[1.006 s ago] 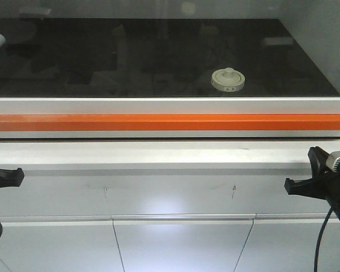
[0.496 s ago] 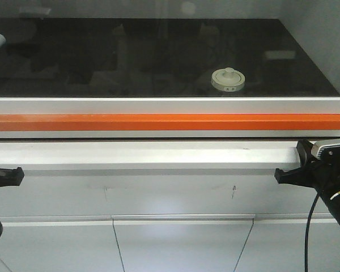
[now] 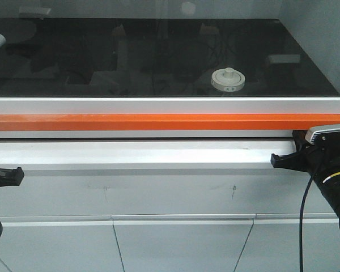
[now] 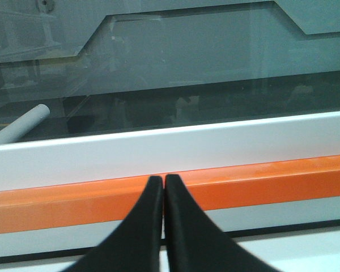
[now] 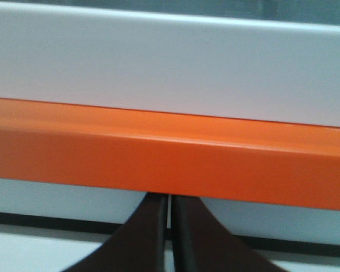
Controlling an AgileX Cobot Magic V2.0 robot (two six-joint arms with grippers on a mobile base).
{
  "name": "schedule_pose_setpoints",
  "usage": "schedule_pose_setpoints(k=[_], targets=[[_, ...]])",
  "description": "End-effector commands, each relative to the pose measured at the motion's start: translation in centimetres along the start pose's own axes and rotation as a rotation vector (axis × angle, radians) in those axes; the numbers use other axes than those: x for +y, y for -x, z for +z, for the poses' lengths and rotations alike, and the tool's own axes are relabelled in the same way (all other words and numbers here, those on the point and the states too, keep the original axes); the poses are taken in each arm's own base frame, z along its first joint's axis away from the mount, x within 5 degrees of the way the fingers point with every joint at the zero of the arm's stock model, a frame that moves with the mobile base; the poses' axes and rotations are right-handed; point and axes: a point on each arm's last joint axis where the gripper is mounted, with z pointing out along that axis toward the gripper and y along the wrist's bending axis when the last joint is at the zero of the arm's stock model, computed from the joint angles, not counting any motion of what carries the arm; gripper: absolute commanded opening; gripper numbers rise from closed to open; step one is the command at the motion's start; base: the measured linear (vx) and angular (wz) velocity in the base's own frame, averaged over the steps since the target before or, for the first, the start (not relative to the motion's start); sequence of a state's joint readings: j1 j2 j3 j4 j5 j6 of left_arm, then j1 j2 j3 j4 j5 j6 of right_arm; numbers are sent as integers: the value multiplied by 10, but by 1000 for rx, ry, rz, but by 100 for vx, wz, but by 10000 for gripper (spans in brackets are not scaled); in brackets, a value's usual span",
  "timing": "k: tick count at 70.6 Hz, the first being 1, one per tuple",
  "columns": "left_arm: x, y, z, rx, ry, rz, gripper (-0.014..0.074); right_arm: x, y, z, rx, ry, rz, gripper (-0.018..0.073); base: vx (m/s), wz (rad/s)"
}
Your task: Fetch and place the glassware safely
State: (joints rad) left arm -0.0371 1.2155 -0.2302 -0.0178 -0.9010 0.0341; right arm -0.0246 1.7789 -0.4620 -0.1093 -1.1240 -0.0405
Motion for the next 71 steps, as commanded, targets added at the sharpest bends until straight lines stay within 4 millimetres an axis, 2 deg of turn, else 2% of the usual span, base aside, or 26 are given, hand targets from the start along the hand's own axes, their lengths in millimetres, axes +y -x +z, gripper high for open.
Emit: schedule_pose_setpoints(k=[1, 21, 40, 51, 71], targets=[[1, 16, 3, -119, 7, -5, -7, -4, 31, 2, -221, -11, -17, -1, 0, 0], [1, 16, 3, -118, 7, -5, -7, -4, 48, -5, -280, -10, -27, -1, 0, 0], [0, 2, 11, -66, 6, -3, -7, -4, 48, -5, -267, -10, -31, -1, 0, 0], [0, -11, 22, -50, 5, -1, -7, -4, 48, -5, -267, -10, -31, -1, 0, 0], [-1, -29, 57, 3, 4, 1, -7, -4, 48, -5, -267, -10, -31, -1, 0, 0]])
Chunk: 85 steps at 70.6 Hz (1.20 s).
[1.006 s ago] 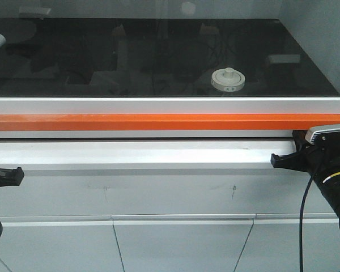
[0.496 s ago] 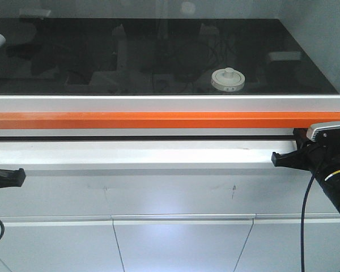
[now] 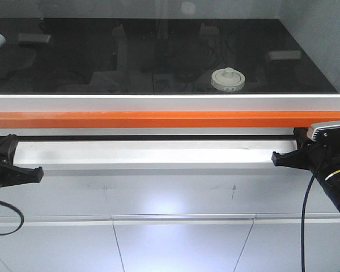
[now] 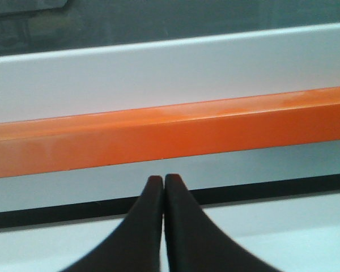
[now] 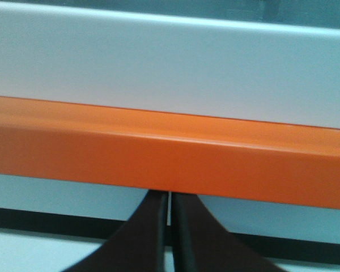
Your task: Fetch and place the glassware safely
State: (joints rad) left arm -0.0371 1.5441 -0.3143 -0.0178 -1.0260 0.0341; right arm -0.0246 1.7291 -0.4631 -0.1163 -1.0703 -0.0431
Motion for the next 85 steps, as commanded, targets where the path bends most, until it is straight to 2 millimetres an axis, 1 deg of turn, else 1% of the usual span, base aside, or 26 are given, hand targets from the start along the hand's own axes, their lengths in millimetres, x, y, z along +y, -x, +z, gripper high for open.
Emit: schedule_pose_setpoints(k=[1, 15, 28, 32, 56, 85], targets=[[1, 15, 13, -116, 5, -3, -7, -4, 38, -2, -270, -15, -20, -1, 0, 0], [0, 5, 30, -78, 5, -3, -7, -4, 38, -2, -270, -15, -20, -1, 0, 0], [0, -4, 35, -66, 6, -1, -7, -4, 38, -2, -270, -15, -20, -1, 0, 0], [0, -4, 37, -74, 7, -1, -7, -4, 38, -2, -270, -15, -20, -1, 0, 0], [1, 22, 58, -177, 15, -5, -7, -4, 37, -1, -255, -12, -22, -1, 0, 0], [1, 28, 57, -211, 12, -7, -7, -4, 37, -1, -256, -11, -21, -1, 0, 1]])
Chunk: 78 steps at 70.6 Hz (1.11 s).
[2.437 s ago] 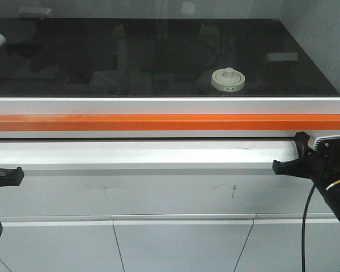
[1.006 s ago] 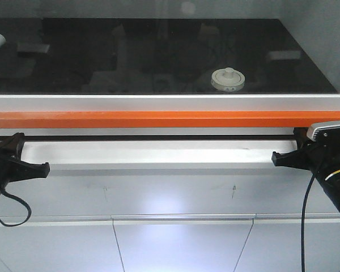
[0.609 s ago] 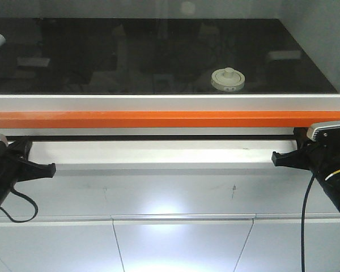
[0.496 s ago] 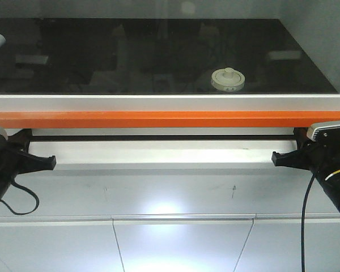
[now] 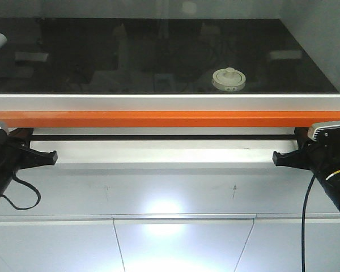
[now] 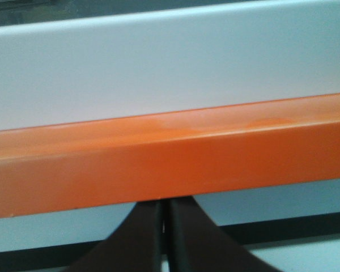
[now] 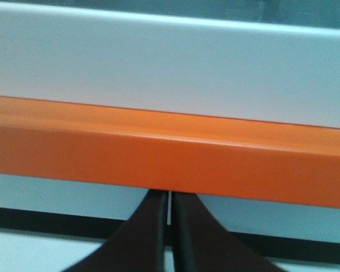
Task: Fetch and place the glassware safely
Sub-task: 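Pull the orange handle with both grippers to lift the glass door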
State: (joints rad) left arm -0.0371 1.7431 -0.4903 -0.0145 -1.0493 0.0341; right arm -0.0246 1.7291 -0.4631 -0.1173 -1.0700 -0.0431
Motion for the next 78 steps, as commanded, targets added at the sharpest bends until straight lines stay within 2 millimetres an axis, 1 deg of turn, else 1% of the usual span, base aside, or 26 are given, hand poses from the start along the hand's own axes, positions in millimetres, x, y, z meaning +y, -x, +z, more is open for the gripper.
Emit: schedule_pose_setpoints(k=[1, 15, 33, 55, 78], targets=[[2, 37, 5, -213, 15, -9, -7, -4, 37, -1, -256, -12, -21, -1, 0, 0], [3, 57, -3, -278, 20, -12, -7, -4, 46, -5, -284, -8, -21, -1, 0, 0], [3, 79, -8, -315, 19, -12, -7, -4, 56, -10, -296, -11, -27, -1, 0, 0], [4, 105, -21, -381, 20, -14, -7, -6, 77, -20, -346, -18, -34, -1, 0, 0], [5, 136, -41, -462, 21, -17, -7, -9, 116, -24, -398, -30, -50, -1, 0, 0]])
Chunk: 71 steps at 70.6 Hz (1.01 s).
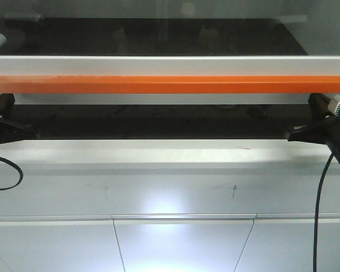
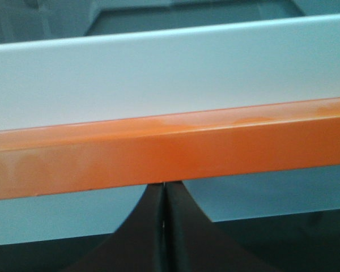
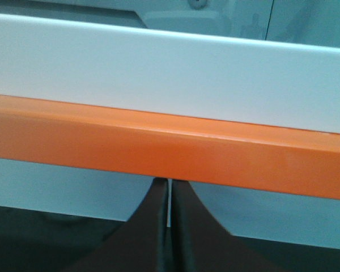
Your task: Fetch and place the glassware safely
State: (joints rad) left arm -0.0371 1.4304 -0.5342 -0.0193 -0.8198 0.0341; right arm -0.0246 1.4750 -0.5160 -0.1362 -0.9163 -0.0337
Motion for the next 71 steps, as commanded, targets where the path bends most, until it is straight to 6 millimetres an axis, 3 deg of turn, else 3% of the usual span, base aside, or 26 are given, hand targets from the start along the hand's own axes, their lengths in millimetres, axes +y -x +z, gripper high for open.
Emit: schedule_pose_setpoints(k=[1, 22, 34, 71], targets=[[2, 60, -7, -331, 16, -10, -7, -6, 49, 0, -252, -23, -18, -1, 0, 0], [3, 111, -11, -361, 10, -9, -7, -10, 83, -11, -312, -38, -34, -1, 0, 0], [3, 131, -16, -366, 7, -7, -7, -10, 93, -19, -332, -43, -39, -1, 0, 0], [3, 135, -31, -242, 1, -7, -7, -11, 100, -30, -270, -38, 30, -1, 0, 0]])
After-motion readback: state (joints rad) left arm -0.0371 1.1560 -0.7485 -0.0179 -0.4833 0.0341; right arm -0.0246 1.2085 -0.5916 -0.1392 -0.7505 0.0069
